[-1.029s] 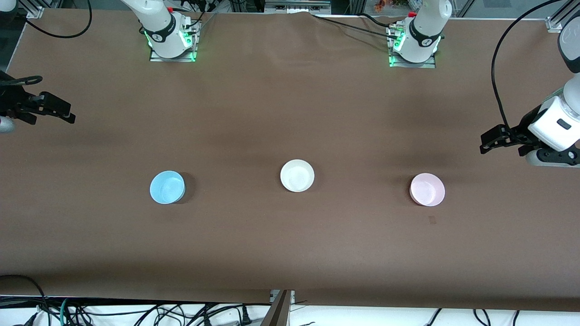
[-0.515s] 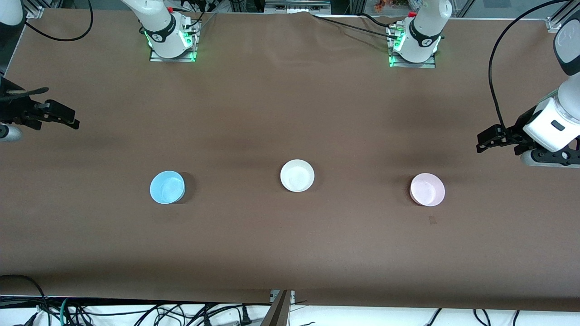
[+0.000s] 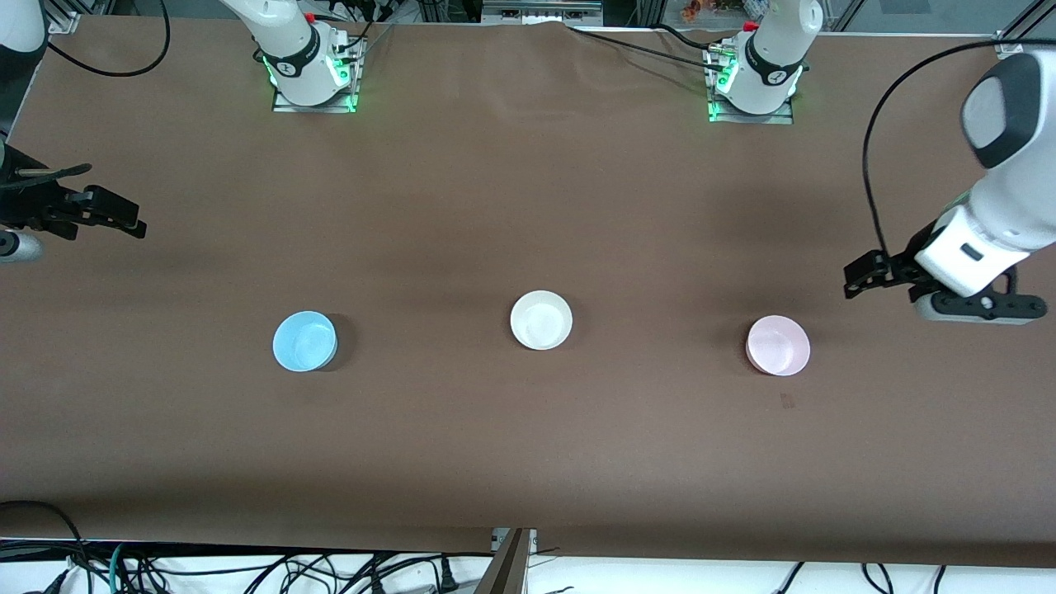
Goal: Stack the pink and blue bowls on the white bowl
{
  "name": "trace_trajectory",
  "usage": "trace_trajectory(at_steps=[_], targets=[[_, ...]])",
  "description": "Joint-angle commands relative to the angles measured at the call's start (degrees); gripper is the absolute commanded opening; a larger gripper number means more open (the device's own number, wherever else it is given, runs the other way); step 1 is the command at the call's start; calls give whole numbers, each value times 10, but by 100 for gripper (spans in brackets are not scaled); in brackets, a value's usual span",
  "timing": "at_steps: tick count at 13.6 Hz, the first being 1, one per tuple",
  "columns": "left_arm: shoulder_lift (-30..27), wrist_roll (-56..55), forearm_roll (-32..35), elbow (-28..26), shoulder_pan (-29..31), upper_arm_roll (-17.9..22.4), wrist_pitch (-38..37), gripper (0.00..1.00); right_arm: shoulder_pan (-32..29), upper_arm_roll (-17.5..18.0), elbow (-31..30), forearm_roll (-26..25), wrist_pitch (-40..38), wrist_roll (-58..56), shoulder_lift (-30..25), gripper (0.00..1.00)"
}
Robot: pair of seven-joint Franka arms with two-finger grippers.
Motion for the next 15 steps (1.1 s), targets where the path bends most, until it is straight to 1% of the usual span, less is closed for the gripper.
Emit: trace_trajectory(at_steps=[1,4,6,8,9,10,15], targets=[[-4,-8,-12,-49,0,-5,52,100,0,5,1,3,0,11,-15,99],[20,-35,-12,-58,-5,-14,81,100,-2,3,1,4,-16,27,-31,99],[38,-50,-11,-69,-16,-17,116,100,-2,3,1,4,-40,26,-31,99],[50,-83,-4,-116,-33,-18,203,100,-2,3,1,6,-33,23,-29,99],[56,-94,-4,-143,-37,-18,251,100,-2,3,1,16,-34,24,-29,99],[64,-97,-3,-159,-42,-18,286,100,-2,3,1,21,-34,23,-29,99],[109,-98,-2,-167,-44,-17,344,100,2,6,2,19,-32,24,-27,99]])
